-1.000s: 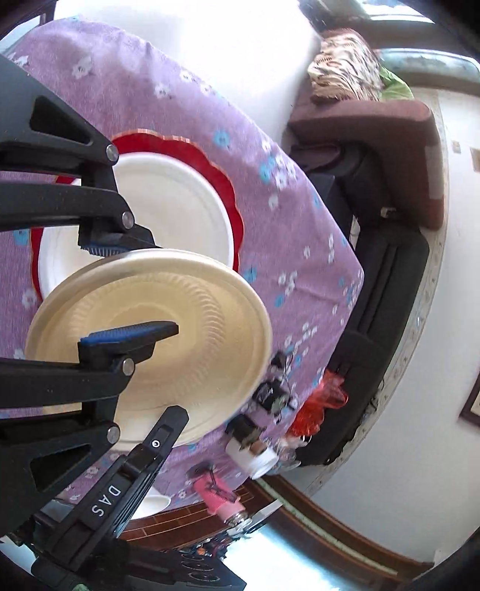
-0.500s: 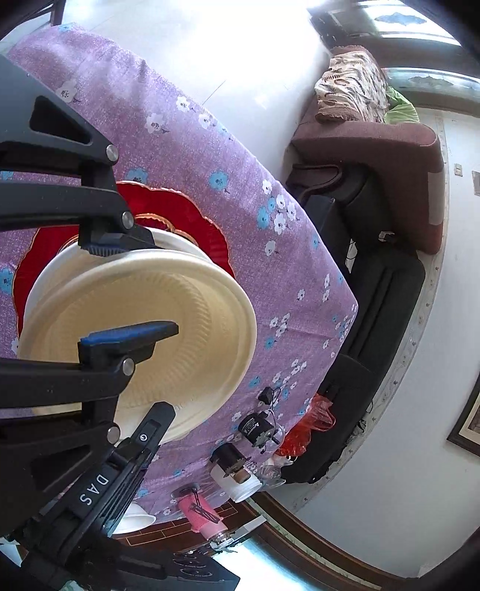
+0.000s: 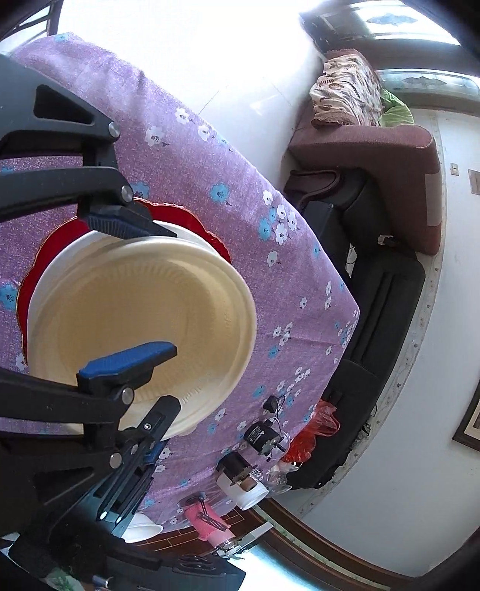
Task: Organize plates and bowls
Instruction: 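Lower the cream bowl into the white bowl and open both grippers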
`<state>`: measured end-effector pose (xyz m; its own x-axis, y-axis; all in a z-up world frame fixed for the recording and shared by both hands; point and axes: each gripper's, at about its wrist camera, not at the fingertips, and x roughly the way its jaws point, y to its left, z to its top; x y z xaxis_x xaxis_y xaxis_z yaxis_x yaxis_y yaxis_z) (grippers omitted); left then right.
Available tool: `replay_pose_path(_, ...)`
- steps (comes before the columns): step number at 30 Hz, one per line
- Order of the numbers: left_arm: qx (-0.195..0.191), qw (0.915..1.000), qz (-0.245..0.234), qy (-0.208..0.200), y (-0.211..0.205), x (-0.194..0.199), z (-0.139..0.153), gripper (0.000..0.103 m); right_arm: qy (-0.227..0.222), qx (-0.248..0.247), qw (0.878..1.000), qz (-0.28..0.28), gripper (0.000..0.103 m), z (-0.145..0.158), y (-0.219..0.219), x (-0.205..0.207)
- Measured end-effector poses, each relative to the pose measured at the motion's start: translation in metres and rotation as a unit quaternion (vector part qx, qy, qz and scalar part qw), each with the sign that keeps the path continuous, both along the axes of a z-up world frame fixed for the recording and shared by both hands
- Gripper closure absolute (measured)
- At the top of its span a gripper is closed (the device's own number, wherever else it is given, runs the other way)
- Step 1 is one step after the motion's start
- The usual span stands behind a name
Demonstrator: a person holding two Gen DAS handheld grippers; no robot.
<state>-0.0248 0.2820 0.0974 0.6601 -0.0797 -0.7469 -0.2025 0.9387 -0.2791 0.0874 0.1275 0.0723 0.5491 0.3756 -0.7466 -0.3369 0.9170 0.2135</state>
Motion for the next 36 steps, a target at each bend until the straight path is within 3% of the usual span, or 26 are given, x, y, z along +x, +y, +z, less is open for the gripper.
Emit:
replay_pose_path(6, -0.006, 0.9996, 0.016, -0.021, 0.01, -0.01, 0.01, 0.039, 0.011, -0.005, 1.0, -0.003, 0.087, -0.011, 0.001, 0.003)
replay_pose_path(13, -0.032, 0.9978, 0.03, -0.049, 0.024, -0.03, 0.024, 0.039, 0.002, 0.008, 1.0, -0.009, 0.085, -0.015, 0.001, 0.002)
replay_pose_path(14, -0.033, 0.9975, 0.031, -0.054, 0.026, -0.034, 0.027, 0.038, 0.001, 0.013, 1.0, -0.007, 0.08, -0.014, 0.002, 0.002)
replay_pose_path(15, -0.034, 0.9972, 0.032, -0.059, 0.027, -0.038, 0.029, 0.037, 0.0, 0.018, 1.0, -0.006, 0.067, -0.013, 0.002, 0.001)
replay_pose_path(17, -0.036, 0.9962, 0.036, -0.07, 0.029, -0.046, 0.035, 0.034, -0.008, 0.029, 0.999, -0.009, 0.05, -0.01, 0.001, -0.001)
replay_pose_path(23, -0.031, 0.9932, 0.05, -0.1, 0.032, -0.071, 0.048, 0.026, -0.044, 0.039, 0.998, -0.024, 0.046, 0.01, -0.007, -0.012)
replay_pose_path(31, 0.015, 0.991, 0.061, -0.118, 0.019, -0.09, 0.05, 0.022, -0.062, 0.051, 0.996, -0.034, 0.042, 0.021, -0.032, -0.043)
replay_pose_path(36, 0.076, 0.9857, 0.069, -0.133, -0.003, -0.103, 0.052, 0.021, -0.074, 0.043, 0.996, -0.039, 0.04, 0.018, -0.05, -0.066)
